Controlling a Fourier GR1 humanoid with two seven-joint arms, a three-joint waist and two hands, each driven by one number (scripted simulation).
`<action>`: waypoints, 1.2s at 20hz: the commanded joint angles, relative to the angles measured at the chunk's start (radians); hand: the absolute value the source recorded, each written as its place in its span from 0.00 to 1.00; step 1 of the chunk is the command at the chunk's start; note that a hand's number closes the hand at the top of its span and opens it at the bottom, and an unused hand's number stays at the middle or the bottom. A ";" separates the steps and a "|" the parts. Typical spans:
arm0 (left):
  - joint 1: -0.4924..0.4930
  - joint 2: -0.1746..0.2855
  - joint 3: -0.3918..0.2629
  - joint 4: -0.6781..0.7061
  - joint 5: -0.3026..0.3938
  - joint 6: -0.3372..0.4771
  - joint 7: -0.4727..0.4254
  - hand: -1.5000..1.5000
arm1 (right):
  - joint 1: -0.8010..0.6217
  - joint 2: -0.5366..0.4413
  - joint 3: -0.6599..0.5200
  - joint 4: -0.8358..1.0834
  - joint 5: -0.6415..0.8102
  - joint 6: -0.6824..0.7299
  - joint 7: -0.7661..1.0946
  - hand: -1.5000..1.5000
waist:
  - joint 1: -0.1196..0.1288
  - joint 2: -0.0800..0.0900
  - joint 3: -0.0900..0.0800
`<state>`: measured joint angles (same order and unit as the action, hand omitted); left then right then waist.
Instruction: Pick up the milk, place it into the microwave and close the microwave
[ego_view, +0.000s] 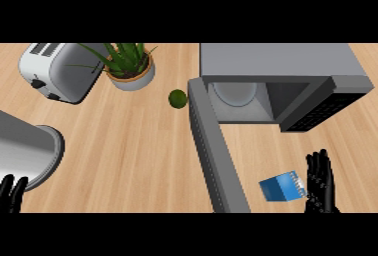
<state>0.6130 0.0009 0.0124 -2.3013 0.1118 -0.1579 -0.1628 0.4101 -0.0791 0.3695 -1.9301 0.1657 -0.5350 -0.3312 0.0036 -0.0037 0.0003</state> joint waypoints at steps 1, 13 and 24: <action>0.052 0.000 0.034 -0.006 0.017 -0.035 -0.055 0.00 | 0.030 -0.020 -0.066 0.067 -0.041 -0.001 -0.070 0.00 | 0.001 0.001 0.000; 0.077 -0.001 -0.045 -0.036 -0.020 0.025 -0.057 0.00 | -0.042 -0.088 -0.238 0.311 -0.213 0.175 -0.209 0.00 | 0.003 0.002 0.000; 0.045 -0.001 -0.037 0.039 -0.025 0.031 -0.095 0.00 | -0.116 -0.043 -0.283 0.521 -0.187 0.186 -0.293 0.00 | 0.001 0.003 0.000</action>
<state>0.6720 0.0022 -0.0046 -2.2882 0.1095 -0.1586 -0.2324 0.3110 -0.1352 0.0933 -1.4389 -0.0366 -0.3418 -0.6236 0.0057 -0.0012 0.0003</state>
